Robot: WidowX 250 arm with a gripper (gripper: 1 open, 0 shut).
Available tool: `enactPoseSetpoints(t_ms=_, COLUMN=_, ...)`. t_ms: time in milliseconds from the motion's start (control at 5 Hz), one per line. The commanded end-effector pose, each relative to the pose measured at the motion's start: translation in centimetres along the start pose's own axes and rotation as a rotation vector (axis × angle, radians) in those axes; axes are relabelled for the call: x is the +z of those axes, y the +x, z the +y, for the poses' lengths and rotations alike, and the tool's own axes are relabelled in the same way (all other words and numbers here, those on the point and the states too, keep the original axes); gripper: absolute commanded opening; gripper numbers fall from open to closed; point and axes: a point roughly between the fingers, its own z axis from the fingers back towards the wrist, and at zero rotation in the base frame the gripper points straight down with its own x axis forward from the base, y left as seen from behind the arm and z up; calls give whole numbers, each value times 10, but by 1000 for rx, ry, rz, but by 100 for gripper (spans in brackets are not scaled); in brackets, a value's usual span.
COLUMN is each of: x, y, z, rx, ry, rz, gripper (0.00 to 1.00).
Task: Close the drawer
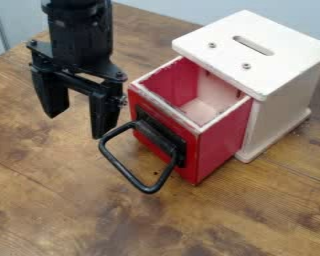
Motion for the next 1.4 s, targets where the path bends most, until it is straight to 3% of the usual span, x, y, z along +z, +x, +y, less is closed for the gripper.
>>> enactPoseSetpoints(t_ms=0, x=-15, y=6, z=4, rx=-77, ry=4, rz=-160, gripper=100)
enactPoseSetpoints(t_ms=200, x=-44, y=16, z=9, rx=-201, ry=5, rz=-248, gripper=100)
enactPoseSetpoints(t_ms=400, x=-59, y=31, z=15, rx=-247, ry=-13, rz=-198, gripper=100)
enactPoseSetpoints(t_ms=800, x=-69, y=51, z=19, rx=-266, ry=22, rz=-246, gripper=100)
enactPoseSetpoints(t_ms=1200, x=-72, y=68, z=22, rx=-272, ry=29, rz=-307, gripper=100)
